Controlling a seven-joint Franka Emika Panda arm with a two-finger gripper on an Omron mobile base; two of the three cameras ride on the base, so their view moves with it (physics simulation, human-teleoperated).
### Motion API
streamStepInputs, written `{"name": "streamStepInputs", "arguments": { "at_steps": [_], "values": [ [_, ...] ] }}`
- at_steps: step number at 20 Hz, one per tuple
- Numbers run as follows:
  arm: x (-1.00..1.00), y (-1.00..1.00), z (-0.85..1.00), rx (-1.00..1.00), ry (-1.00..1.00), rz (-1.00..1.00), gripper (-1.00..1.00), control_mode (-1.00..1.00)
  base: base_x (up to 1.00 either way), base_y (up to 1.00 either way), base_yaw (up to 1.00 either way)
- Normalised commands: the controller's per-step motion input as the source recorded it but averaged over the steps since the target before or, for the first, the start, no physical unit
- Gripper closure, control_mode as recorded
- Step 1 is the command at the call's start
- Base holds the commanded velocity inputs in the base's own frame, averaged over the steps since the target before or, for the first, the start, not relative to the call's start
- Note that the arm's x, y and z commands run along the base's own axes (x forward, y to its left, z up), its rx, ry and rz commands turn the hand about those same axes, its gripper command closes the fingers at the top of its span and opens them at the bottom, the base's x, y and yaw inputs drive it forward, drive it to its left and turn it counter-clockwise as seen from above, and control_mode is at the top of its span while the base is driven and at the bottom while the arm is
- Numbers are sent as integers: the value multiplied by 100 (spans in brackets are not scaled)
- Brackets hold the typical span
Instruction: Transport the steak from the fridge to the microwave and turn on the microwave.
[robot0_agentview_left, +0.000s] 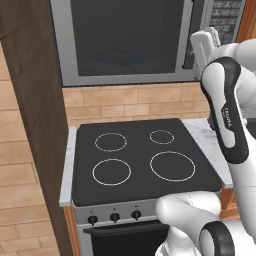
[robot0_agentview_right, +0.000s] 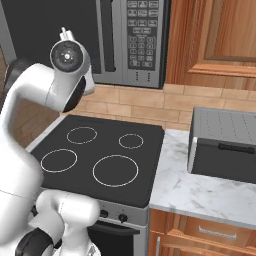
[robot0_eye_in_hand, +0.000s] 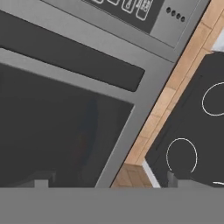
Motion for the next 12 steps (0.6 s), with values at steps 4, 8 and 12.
{"name": "streamStepInputs", "arguments": {
  "at_steps": [4,8,12],
  "values": [
    [-2,-36,0,3,5,-1,-100,-100,0,0,0],
    [-4,-30,-2,3,0,0,-100,-100,0,0,0],
    [0,-26,-12,0,0,-1,-100,-100,0,0,0]
  ]
}}
